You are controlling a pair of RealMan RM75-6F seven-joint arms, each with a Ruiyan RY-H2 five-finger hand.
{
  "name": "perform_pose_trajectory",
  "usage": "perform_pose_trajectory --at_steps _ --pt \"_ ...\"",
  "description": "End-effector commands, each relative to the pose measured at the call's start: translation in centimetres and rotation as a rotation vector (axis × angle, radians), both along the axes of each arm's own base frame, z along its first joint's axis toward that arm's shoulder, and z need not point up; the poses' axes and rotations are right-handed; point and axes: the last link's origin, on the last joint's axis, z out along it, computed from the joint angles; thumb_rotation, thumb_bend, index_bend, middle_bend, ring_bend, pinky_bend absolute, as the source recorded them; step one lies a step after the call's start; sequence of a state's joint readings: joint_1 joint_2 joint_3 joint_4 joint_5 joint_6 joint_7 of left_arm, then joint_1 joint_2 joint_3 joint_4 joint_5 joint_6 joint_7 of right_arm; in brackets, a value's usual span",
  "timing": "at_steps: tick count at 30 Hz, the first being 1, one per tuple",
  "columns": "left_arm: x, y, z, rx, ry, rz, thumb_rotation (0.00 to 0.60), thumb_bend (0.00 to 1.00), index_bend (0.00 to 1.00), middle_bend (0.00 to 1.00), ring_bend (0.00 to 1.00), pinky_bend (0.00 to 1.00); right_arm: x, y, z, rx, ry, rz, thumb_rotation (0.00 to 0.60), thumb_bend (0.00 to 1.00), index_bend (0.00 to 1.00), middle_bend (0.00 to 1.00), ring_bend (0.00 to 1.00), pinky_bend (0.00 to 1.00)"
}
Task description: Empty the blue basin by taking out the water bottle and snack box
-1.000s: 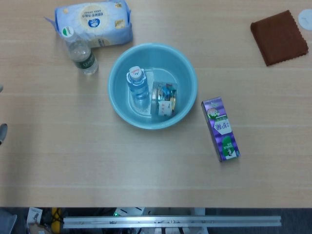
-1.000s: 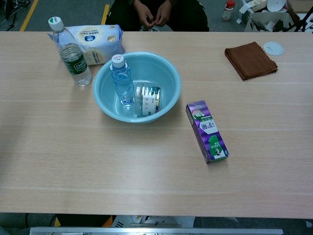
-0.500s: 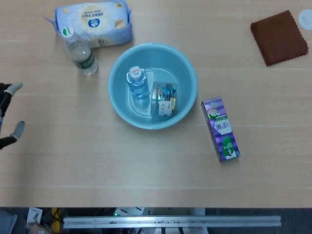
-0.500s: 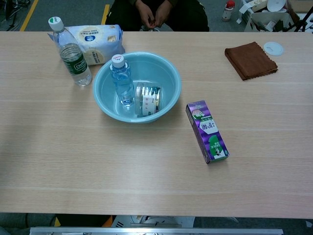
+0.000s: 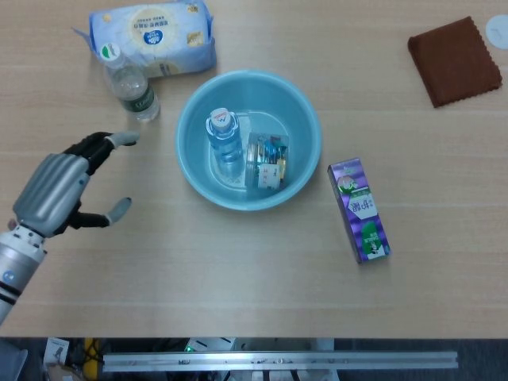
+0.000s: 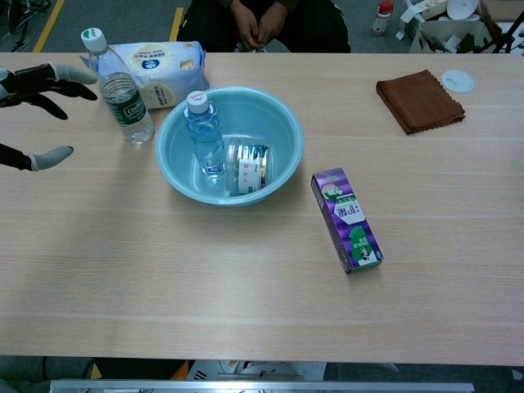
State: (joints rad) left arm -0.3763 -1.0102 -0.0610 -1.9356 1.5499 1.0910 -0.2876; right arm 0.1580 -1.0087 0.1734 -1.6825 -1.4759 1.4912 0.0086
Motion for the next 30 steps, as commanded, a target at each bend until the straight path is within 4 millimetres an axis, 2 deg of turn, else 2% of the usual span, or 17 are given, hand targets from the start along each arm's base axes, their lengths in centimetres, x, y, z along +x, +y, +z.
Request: perform_pose_trajectory --at_steps 1,5,11,19,23,30 --pt "2.2 1.3 -1.4 -0.085 -0.067 -0.036 0.600 0.32 0.13 0.21 0.16 0.26 0.0 -0.1 0.2 -0.007 0.000 0.002 0.600 0.03 0.32 0.30 0.32 0.40" --pt "3.1 2.4 -2.7 -0.121 -0.078 -0.041 0.600 0.32 0.11 0.20 0.16 0.26 0.0 0.0 0.4 -0.011 0.003 0.003 0.600 0.03 0.32 0.30 0.32 0.40" --pt "4.1 4.4 -4.4 -0.185 -0.108 0.003 0.600 0.32 0.00 0.11 0.16 0.26 -0.2 0.3 0.4 -0.009 0.002 -0.001 0.600 0.03 0.32 0.30 0.32 0.40" --pt "5.4 7.0 -6.2 -0.227 -0.162 0.037 0.600 0.31 0.00 0.07 0.14 0.27 -0.3 0.5 0.2 -0.002 -0.002 0.003 0.600 0.03 0.32 0.31 0.32 0.40" --pt "5.7 8.0 -7.3 -0.241 -0.148 0.030 0.599 0.31 0.00 0.06 0.10 0.27 -0.5 0.7 0.2 0.002 -0.002 -0.002 0.600 0.03 0.32 0.32 0.32 0.40" --pt "6.2 9.5 -8.9 -0.250 -0.142 0.030 0.569 0.31 0.00 0.06 0.09 0.27 -1.2 0.9 0.3 0.001 -0.002 -0.018 0.600 0.03 0.32 0.32 0.32 0.40"
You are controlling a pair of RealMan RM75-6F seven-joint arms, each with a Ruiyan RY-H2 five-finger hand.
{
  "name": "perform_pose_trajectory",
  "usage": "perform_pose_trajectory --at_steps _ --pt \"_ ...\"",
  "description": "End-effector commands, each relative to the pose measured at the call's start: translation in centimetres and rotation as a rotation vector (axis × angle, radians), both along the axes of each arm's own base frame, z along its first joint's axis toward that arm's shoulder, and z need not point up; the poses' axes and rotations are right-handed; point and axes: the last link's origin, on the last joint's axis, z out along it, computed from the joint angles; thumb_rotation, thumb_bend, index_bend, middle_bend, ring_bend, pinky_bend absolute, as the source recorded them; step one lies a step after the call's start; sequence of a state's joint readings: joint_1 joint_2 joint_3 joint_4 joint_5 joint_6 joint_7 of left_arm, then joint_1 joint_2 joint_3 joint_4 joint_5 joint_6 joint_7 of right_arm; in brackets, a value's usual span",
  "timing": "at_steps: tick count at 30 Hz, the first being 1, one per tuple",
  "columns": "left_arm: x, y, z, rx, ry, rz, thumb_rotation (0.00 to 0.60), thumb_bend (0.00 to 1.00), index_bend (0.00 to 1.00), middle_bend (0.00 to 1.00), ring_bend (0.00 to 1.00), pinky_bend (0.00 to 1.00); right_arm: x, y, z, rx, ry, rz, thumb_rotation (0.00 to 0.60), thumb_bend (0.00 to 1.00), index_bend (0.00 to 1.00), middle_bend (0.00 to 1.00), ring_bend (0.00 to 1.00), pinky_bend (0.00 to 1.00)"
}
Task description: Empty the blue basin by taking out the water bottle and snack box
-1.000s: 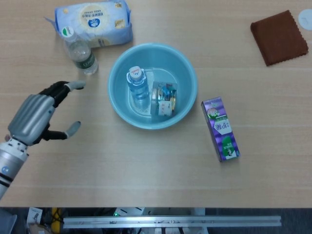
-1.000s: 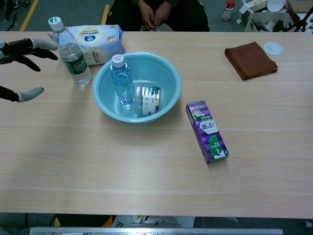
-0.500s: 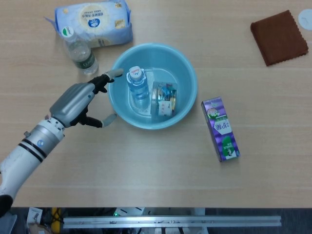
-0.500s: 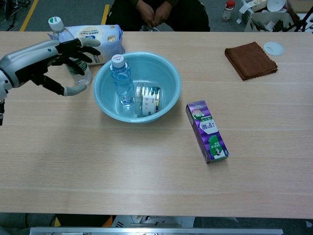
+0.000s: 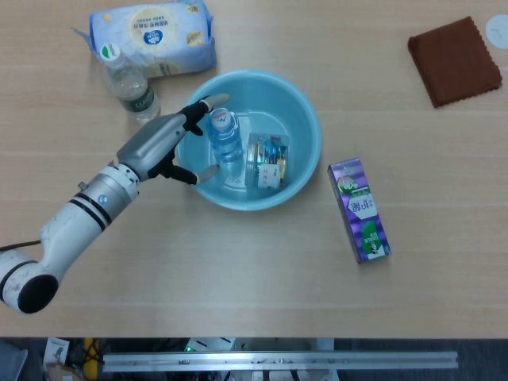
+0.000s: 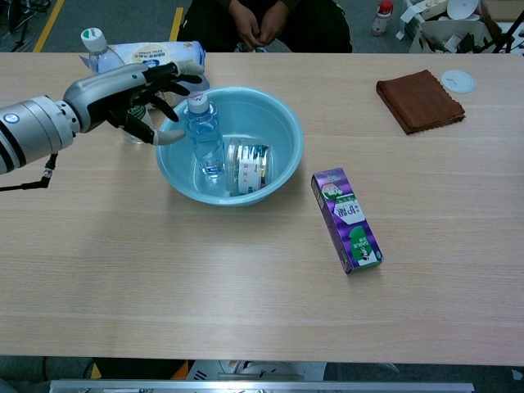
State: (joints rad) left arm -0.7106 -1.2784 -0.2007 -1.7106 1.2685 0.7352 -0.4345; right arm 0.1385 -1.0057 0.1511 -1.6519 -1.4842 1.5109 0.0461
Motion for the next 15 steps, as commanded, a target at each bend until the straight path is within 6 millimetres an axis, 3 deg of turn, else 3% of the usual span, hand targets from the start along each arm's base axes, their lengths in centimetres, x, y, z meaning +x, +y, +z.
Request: perform_pose_trajectory --at_steps 1,15 --pt "0.3 0.7 -0.6 0.000 0.007 -0.008 0.569 0.31 0.00 0.06 0.09 0.27 -0.1 0.0 0.0 0.000 -0.001 -0.004 0.600 0.03 0.32 0.33 0.32 0.40" --pt "1.3 2.7 -3.6 -0.024 0.057 -0.025 0.568 0.31 0.00 0.05 0.09 0.27 -0.8 -0.1 -0.1 0.008 -0.001 -0.019 0.600 0.03 0.32 0.33 0.32 0.40"
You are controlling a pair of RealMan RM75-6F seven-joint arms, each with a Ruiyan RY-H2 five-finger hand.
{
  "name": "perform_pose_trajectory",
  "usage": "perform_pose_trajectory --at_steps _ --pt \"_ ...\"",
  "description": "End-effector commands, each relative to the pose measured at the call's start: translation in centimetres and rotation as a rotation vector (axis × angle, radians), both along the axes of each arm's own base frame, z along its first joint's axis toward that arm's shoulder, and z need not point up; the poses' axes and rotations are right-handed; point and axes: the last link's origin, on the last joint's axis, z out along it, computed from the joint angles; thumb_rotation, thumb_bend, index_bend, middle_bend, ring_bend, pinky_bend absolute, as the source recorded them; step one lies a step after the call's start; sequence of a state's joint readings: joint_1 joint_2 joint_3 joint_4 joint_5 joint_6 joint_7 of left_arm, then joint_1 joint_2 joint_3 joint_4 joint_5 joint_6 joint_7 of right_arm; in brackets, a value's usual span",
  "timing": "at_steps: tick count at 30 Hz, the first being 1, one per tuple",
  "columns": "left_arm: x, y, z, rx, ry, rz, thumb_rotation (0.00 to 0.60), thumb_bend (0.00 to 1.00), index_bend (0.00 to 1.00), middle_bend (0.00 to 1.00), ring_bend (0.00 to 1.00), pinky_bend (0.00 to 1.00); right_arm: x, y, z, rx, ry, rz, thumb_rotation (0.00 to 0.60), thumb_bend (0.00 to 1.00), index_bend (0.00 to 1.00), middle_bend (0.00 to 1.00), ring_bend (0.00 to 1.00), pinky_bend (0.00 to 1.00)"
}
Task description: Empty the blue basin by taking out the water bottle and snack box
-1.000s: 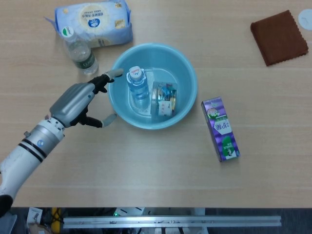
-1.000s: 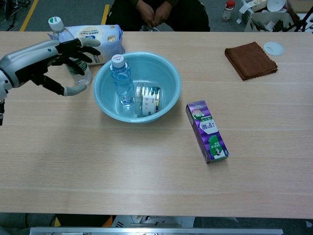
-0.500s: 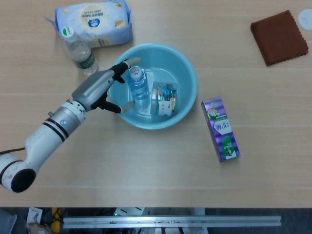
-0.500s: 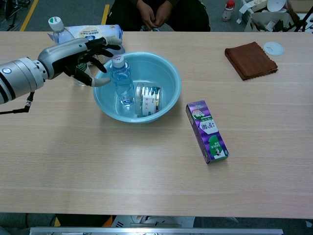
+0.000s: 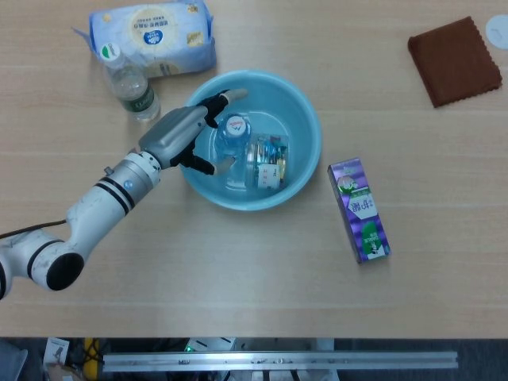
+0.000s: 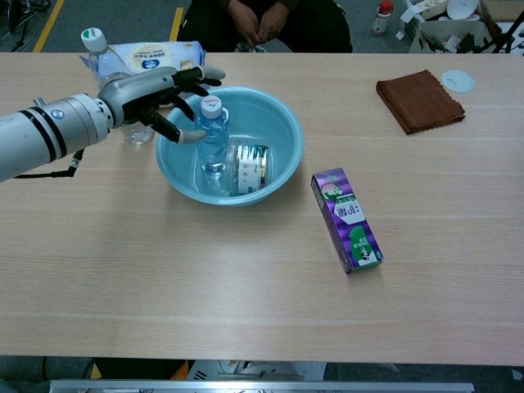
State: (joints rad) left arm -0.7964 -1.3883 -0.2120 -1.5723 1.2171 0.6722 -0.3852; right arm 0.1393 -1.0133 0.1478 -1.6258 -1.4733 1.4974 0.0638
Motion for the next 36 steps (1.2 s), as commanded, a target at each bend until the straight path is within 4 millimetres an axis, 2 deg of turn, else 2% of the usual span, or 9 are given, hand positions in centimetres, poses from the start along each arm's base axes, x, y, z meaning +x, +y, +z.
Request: perform_pose_trajectory --at_steps 1,9,20,23,27,30,36 --pt "0.3 0.5 -0.9 -0.015 -0.001 0.014 0.569 0.31 0.00 0.05 0.09 0.27 -0.1 0.0 0.0 0.001 -0.001 -0.003 0.600 0.03 0.32 0.33 0.32 0.40" --pt "0.6 1.5 -2.7 -0.038 0.014 0.037 0.566 0.31 0.00 0.05 0.09 0.27 -0.6 0.1 -0.1 0.008 -0.004 -0.020 0.600 0.03 0.32 0.33 0.32 0.40" --pt "0.6 1.7 -4.2 -0.051 0.010 0.064 0.572 0.31 0.00 0.08 0.10 0.28 -0.9 0.2 -0.1 0.008 -0.007 -0.029 0.600 0.03 0.32 0.33 0.32 0.40" --pt "0.6 1.7 -4.3 -0.046 0.005 0.067 0.586 0.31 0.06 0.12 0.12 0.30 -1.0 0.2 -0.1 0.008 -0.008 -0.032 0.600 0.03 0.32 0.33 0.32 0.40" --pt "0.7 1.9 -4.2 -0.041 -0.006 0.079 0.600 0.31 0.16 0.22 0.21 0.35 -1.1 0.2 -0.1 0.008 -0.011 -0.034 0.600 0.03 0.32 0.33 0.32 0.40" --pt "0.5 2.0 -4.3 -0.040 0.003 0.081 0.600 0.31 0.21 0.26 0.24 0.36 -1.2 0.1 -0.2 0.010 -0.013 -0.037 0.600 0.03 0.32 0.33 0.32 0.40" --pt "0.4 2.1 -4.7 -0.048 0.005 0.088 0.600 0.31 0.23 0.27 0.25 0.39 -1.4 0.2 -0.1 0.007 -0.013 -0.040 0.600 0.03 0.32 0.33 0.32 0.40"
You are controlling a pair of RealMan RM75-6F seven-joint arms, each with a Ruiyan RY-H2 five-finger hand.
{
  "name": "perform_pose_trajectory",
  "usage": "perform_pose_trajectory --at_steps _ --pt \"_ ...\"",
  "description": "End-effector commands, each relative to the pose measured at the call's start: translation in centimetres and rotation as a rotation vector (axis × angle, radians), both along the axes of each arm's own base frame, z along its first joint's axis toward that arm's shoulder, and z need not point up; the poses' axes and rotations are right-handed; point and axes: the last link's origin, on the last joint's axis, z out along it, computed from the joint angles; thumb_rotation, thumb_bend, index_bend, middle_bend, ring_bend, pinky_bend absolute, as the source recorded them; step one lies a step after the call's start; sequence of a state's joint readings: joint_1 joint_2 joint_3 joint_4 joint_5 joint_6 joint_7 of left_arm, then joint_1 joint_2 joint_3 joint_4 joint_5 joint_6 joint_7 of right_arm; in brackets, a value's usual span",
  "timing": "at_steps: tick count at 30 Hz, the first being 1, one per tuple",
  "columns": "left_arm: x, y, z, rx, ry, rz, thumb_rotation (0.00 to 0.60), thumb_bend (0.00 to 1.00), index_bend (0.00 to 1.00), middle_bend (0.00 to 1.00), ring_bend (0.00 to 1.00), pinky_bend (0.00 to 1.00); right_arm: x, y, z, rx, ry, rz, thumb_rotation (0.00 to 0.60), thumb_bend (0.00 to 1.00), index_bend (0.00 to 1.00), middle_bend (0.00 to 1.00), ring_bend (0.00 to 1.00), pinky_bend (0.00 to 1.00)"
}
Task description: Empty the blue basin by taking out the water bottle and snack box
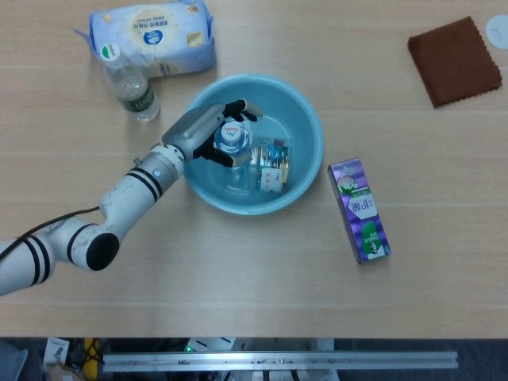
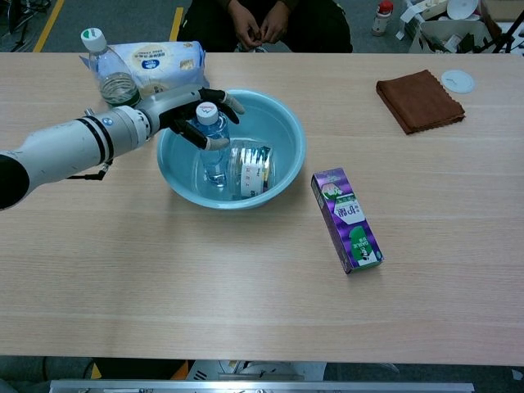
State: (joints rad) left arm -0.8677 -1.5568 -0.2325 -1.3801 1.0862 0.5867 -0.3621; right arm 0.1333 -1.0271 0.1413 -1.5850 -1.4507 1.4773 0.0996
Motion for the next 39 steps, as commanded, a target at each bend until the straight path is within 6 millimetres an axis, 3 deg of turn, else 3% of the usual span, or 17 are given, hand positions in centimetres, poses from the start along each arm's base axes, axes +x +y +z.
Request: perform_pose_trajectory --at_steps 1,10,26,39 --pt "0.1 0.0 -0.1 -0.002 -0.006 0.002 0.600 0.31 0.23 0.29 0.27 0.41 0.0 0.0 0.1 -0.003 0.000 0.000 0.600 0.03 0.32 0.33 0.32 0.40" --pt "0.2 0.0 0.1 0.000 -0.014 0.002 0.600 0.31 0.31 0.41 0.39 0.60 -0.1 0.1 0.1 -0.006 -0.007 0.001 0.600 0.03 0.32 0.33 0.32 0.40" --pt "0.5 0.2 1.0 0.029 -0.035 0.002 0.600 0.31 0.40 0.56 0.51 0.65 -0.5 0.5 0.3 -0.020 -0.013 -0.006 0.600 0.03 0.34 0.34 0.32 0.40" --pt "2.0 -0.5 6.2 0.081 -0.103 -0.036 0.600 0.31 0.41 0.57 0.51 0.65 -0.6 0.1 0.0 -0.013 -0.023 -0.003 0.600 0.04 0.34 0.34 0.32 0.40"
